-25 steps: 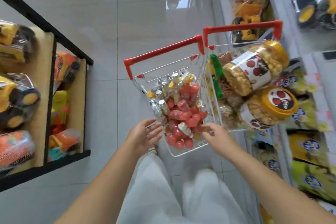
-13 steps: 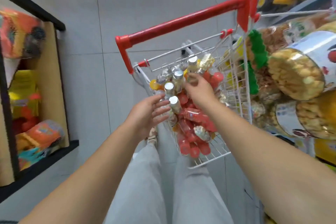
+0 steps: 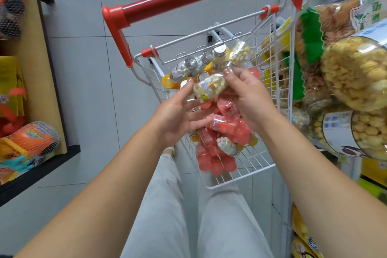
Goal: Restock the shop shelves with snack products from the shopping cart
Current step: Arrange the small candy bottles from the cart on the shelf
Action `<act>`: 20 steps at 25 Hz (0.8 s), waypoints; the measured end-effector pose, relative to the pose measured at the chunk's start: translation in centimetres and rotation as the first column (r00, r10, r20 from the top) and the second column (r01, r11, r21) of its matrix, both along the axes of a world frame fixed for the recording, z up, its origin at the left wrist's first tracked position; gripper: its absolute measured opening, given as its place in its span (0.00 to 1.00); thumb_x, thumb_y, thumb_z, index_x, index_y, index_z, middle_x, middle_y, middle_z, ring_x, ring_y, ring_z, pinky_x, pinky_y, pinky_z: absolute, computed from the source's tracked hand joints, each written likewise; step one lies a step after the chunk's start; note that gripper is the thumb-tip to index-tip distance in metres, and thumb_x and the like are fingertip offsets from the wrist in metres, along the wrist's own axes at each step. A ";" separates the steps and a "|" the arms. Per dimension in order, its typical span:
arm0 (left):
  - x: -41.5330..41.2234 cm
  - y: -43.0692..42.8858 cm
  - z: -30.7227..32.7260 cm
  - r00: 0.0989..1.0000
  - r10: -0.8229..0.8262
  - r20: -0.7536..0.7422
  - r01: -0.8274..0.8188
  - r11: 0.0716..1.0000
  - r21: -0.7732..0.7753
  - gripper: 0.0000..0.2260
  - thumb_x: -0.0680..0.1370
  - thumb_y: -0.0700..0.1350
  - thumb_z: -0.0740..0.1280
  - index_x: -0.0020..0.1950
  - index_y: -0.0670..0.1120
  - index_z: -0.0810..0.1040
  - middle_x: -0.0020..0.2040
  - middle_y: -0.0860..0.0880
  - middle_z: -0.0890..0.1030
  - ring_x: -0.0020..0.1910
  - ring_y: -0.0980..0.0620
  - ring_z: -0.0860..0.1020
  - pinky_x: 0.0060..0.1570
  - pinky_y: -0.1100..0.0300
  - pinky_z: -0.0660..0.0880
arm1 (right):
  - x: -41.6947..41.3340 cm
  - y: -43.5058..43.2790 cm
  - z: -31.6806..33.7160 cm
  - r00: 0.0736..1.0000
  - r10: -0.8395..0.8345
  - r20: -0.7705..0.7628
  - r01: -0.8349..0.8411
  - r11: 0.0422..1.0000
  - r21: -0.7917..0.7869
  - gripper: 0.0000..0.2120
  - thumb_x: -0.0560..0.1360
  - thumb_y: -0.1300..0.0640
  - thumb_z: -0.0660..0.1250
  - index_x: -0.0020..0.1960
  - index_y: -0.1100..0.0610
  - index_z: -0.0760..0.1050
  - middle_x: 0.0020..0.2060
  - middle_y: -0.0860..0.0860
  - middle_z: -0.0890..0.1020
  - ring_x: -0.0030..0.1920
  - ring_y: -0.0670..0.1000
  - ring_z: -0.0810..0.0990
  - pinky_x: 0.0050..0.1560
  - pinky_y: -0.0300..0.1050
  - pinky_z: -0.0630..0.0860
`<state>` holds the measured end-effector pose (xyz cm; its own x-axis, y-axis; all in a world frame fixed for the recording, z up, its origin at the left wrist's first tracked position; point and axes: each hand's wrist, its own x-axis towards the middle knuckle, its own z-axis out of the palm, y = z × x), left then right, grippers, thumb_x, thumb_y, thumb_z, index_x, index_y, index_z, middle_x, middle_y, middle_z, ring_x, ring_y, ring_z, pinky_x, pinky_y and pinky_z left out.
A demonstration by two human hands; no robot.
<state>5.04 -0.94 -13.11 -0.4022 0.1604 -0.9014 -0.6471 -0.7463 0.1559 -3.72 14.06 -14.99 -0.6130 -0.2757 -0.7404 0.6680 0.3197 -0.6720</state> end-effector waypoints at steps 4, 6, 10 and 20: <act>-0.3 0.6 -0.2 0.989 0.147 -0.012 -0.148 0.985 -0.089 0.10 0.82 0.43 0.64 0.62 0.42 0.75 0.53 0.42 0.83 0.44 0.48 0.85 0.39 0.59 0.83 | -0.7 -0.7 0.4 0.989 0.131 -0.063 -0.116 0.974 0.196 0.15 0.82 0.47 0.57 0.60 0.55 0.76 0.46 0.47 0.82 0.47 0.51 0.83 0.53 0.50 0.80; 0.1 0.1 -0.5 0.981 0.192 -0.008 -0.192 0.970 -0.148 0.07 0.82 0.42 0.64 0.60 0.44 0.74 0.50 0.44 0.83 0.40 0.50 0.85 0.37 0.61 0.82 | -2.5 -0.3 -1.2 0.962 0.176 -0.210 -0.067 0.893 0.445 0.13 0.81 0.50 0.60 0.64 0.51 0.72 0.51 0.47 0.77 0.50 0.52 0.80 0.56 0.49 0.78; 1.3 -0.5 -0.7 0.977 0.212 -0.038 -0.215 0.963 -0.163 0.09 0.82 0.44 0.64 0.61 0.44 0.75 0.56 0.44 0.82 0.41 0.51 0.84 0.38 0.61 0.81 | -4.1 -1.4 -4.4 0.848 0.491 -0.198 -0.232 0.681 0.695 0.27 0.74 0.48 0.70 0.70 0.46 0.64 0.64 0.55 0.68 0.56 0.55 0.75 0.58 0.49 0.74; 2.2 -1.1 -0.3 0.945 0.326 0.000 -0.323 0.938 -0.129 0.08 0.81 0.48 0.66 0.55 0.46 0.79 0.44 0.46 0.85 0.39 0.53 0.84 0.39 0.60 0.82 | -4.3 1.5 -2.1 0.758 0.497 -0.422 -0.068 0.704 0.707 0.12 0.78 0.45 0.59 0.47 0.54 0.73 0.34 0.45 0.72 0.39 0.53 0.73 0.36 0.46 0.62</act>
<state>7.27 -2.03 -13.38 -0.3940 -0.0900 -0.9147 -0.3772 -0.8917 0.2503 -7.99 15.61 -17.07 -0.9260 -0.1233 -0.3568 0.0490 0.8980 -0.4372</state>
